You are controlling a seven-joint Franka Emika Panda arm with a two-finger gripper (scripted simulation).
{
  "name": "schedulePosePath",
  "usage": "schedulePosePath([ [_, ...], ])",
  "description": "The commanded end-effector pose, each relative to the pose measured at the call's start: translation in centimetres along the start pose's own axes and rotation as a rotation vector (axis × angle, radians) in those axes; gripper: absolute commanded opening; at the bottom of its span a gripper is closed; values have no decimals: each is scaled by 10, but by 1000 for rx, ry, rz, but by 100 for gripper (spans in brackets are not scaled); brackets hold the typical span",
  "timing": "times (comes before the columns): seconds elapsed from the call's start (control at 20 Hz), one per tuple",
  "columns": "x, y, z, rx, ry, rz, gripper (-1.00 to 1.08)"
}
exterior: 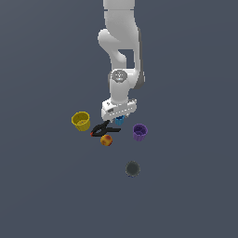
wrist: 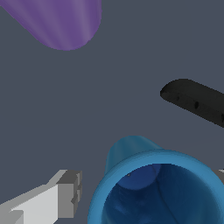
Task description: Pick up a designated object from a clutter of objects.
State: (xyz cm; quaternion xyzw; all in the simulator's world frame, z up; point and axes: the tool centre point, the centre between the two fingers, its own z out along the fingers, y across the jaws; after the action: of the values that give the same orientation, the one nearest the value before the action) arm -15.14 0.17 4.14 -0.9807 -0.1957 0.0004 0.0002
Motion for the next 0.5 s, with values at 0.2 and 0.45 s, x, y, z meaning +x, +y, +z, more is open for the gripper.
schedulePosePath([
  [0.2,1,0,1,0,1,0,-100],
  [0.45,1,0,1,0,1,0,-100],
])
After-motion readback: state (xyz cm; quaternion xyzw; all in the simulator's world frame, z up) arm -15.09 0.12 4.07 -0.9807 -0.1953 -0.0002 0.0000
